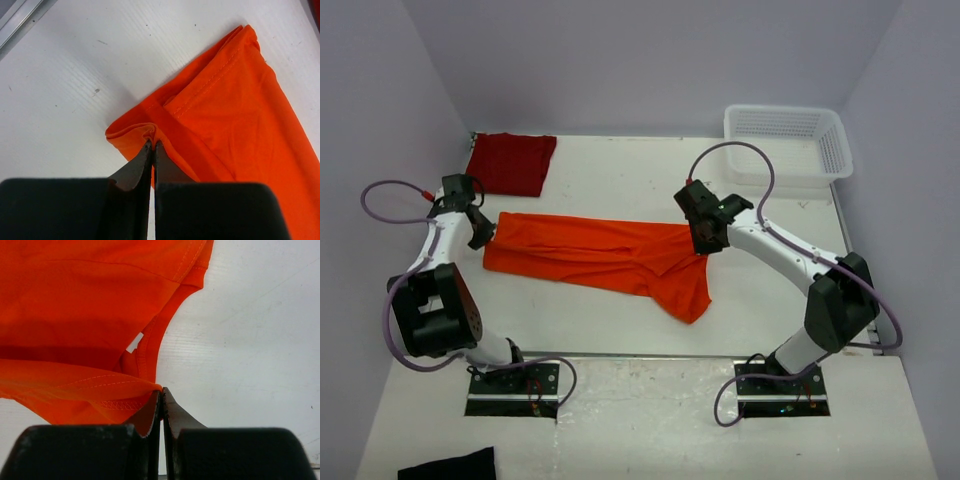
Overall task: Fold and stack the t-shirts
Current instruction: Fold the other side of the tshirt into a rectangle
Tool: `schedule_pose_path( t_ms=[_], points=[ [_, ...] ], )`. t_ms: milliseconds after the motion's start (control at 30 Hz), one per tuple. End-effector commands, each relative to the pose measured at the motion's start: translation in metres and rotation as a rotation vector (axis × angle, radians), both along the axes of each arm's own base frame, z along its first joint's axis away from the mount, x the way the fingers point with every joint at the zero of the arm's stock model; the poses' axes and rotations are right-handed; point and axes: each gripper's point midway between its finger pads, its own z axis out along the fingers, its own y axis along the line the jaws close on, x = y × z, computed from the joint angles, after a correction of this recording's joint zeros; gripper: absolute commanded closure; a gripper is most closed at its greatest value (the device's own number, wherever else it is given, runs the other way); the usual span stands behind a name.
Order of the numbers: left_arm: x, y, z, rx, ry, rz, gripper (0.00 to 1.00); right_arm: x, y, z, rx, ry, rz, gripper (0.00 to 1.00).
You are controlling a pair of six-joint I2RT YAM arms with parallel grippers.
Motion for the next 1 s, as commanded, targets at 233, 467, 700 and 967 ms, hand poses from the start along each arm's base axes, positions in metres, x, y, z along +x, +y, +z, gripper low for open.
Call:
schedule_pose_path(
  t_ms=[233,467,700,967],
  points=[
    [0.035,0.005,-0.007,0.027,-0.004,0.022,0.99,0.035,0.003,0.006,0.004,-0.023,-0.017,1.0],
    [0.051,0.0,-0.005,0.031,-0.003,0.012,0.99,0.049,-0.001,0.002,-0.004,-0.013,-0.031,1.0],
    [0.067,-0.001,-0.002,0.027,-0.018,0.009,0.99,0.063,-0.001,0.0,0.002,-0.007,-0.037,1.0],
    [0.075,-0.007,-0.008,0.024,-0.003,0.003,0.8,0.076,0.007,-0.007,0.002,0.016,-0.022,1.0]
  ],
)
